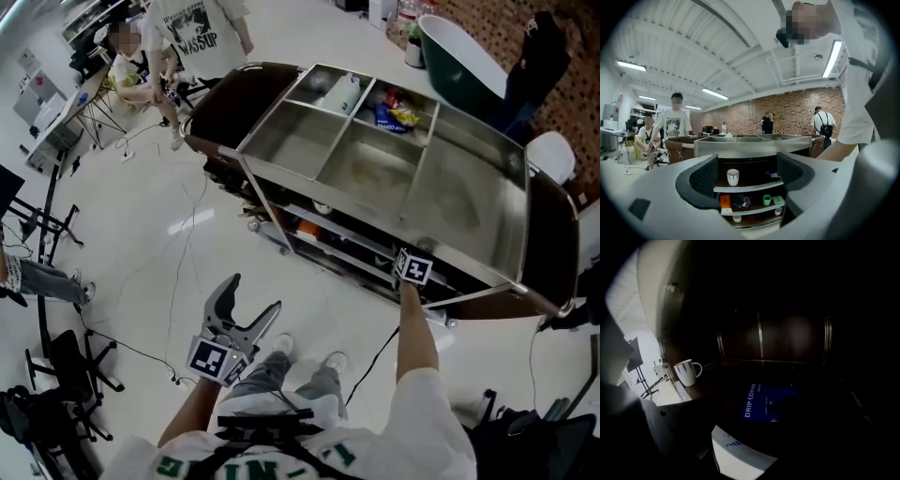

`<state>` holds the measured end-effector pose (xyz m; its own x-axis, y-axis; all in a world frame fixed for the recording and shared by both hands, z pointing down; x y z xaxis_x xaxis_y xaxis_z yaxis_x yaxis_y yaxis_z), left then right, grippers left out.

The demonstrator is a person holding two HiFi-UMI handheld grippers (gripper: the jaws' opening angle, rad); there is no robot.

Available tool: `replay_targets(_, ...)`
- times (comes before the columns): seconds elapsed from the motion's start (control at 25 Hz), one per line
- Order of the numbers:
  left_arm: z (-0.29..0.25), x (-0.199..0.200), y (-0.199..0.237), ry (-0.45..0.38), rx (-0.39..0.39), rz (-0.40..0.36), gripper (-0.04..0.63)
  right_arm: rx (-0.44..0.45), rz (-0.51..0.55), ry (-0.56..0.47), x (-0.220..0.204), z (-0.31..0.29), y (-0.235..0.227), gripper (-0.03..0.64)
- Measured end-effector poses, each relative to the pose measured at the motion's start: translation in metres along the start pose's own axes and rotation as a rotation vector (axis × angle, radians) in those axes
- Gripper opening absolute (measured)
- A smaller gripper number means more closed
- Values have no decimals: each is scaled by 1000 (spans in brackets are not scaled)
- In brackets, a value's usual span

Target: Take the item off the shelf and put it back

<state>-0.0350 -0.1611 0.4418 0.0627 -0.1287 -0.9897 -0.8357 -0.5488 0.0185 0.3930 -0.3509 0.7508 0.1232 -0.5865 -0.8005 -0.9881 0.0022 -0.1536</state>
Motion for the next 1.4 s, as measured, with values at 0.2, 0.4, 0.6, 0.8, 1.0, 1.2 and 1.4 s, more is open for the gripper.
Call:
replay_targets(0.2, 0, -5, 4, 18, 22, 4, 379, 11, -68, 197, -11, -6, 3, 399)
replay_targets(0.4, 1, -10, 3, 25, 27, 3, 379, 15, -138, 431, -35, 1, 20, 313)
replay_targets(0.6, 6, -11, 4, 33, 31, 2, 379, -69, 90, 142, 6, -11, -6, 179)
replay_targets(0.8, 15, -16, 5, 47, 28, -1, 379, -101, 200, 172, -3, 0, -8, 18)
replay_targets(1.0, 21, -19, 8, 55, 35, 0, 379, -33, 82, 29, 9, 6, -5, 140)
replay_targets(1.2, 23, -23, 10, 64, 43, -10, 379, -33, 131, 108, 7, -14, 5, 463)
replay_targets(1.4, 33, -24, 11, 71, 61, -11, 379, -35, 197, 111, 16, -22, -2, 447)
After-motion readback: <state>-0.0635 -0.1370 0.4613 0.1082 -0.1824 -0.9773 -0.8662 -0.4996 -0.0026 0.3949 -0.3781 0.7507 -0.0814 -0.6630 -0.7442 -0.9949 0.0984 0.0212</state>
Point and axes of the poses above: the fingertips, and each gripper's own axes: z backward along the fingers, y to its left, x out of its top, the point moved 6 cm from there along z, backward along the fingers, and after that the axes turned 3 degrees about x, right-handed, at the moved point
